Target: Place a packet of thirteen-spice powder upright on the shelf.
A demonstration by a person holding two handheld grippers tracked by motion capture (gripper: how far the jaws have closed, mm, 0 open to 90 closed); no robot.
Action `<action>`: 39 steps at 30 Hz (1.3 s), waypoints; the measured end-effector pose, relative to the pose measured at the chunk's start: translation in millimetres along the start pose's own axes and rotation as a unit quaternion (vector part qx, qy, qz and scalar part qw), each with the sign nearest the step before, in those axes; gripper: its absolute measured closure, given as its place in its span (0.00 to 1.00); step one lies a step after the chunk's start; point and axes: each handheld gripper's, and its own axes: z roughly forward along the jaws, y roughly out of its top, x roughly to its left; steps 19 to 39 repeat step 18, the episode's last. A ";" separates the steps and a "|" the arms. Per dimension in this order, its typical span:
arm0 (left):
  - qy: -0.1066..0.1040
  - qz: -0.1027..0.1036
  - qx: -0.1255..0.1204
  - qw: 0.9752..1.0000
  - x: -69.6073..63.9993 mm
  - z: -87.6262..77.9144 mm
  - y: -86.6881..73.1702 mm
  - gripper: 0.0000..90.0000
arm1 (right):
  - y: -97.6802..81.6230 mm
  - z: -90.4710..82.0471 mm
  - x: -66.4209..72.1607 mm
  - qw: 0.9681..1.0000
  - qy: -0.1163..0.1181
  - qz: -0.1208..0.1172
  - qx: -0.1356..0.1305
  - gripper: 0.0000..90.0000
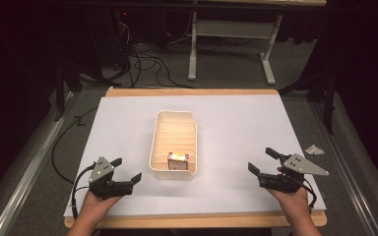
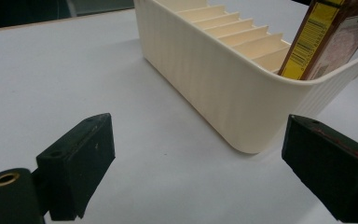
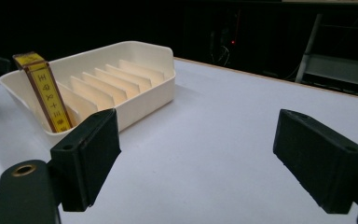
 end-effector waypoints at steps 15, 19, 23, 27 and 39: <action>0.009 0.003 0.010 1.000 0.2 2.8 -5.7 0.11 | -5.3 13.3 -4.3 1.000 0.014 -0.004 0.009 0.17; 0.007 0.002 0.009 1.000 0.0 2.3 -5.5 0.11 | -5.7 14.0 -4.2 1.000 0.013 -0.003 0.011 0.17; 0.007 0.002 0.009 1.000 0.0 2.3 -5.5 0.11 | -5.7 14.0 -4.2 1.000 0.013 -0.003 0.011 0.17; 0.007 0.002 0.009 1.000 0.0 2.3 -5.5 0.11 | -5.7 14.0 -4.2 1.000 0.013 -0.003 0.011 0.17; 0.007 0.002 0.009 1.000 0.0 2.3 -5.5 0.11 | -5.7 14.0 -4.2 1.000 0.013 -0.003 0.011 0.17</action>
